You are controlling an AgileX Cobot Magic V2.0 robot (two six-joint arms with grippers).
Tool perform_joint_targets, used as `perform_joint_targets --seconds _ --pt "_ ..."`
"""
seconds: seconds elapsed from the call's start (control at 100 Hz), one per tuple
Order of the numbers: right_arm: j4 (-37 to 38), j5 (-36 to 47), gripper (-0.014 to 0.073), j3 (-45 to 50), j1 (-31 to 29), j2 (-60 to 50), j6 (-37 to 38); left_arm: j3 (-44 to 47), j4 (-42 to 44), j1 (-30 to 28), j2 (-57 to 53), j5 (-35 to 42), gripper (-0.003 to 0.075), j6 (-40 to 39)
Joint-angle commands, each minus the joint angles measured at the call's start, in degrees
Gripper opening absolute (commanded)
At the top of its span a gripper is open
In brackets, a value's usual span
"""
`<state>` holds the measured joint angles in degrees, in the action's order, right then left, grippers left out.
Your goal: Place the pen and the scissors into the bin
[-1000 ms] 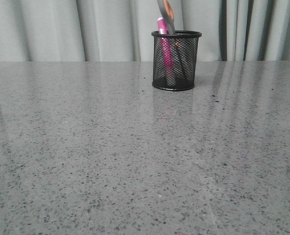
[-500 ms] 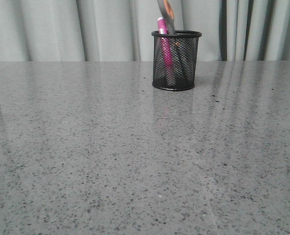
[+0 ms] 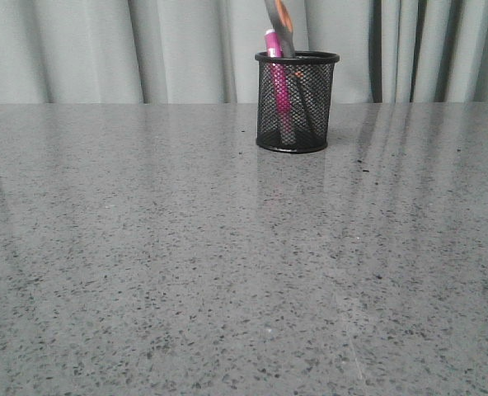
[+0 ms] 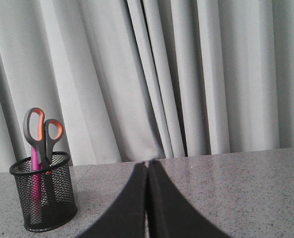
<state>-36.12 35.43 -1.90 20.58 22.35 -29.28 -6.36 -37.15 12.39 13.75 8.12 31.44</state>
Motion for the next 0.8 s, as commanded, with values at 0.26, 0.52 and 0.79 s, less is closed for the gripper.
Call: perform_joint_targets --seconds 0.26,0.52,0.79 --pt "1.4 3.4 -0.0075 -1.4 -0.4 0.2 -0.6 -0.2 22.0 -3.4 -2.3 0.1 -0.0019 -12.1" --pt "1.4 3.4 -0.0075 -1.4 -0.4 0.2 -0.6 4.9 34.2 -8.3 -14.1 -10.3 -0.0019 -25.0" --pt "1.4 3.4 -0.0075 -1.4 -0.4 0.2 -0.6 9.0 36.7 -8.3 -15.8 -10.6 -0.0019 -29.2"
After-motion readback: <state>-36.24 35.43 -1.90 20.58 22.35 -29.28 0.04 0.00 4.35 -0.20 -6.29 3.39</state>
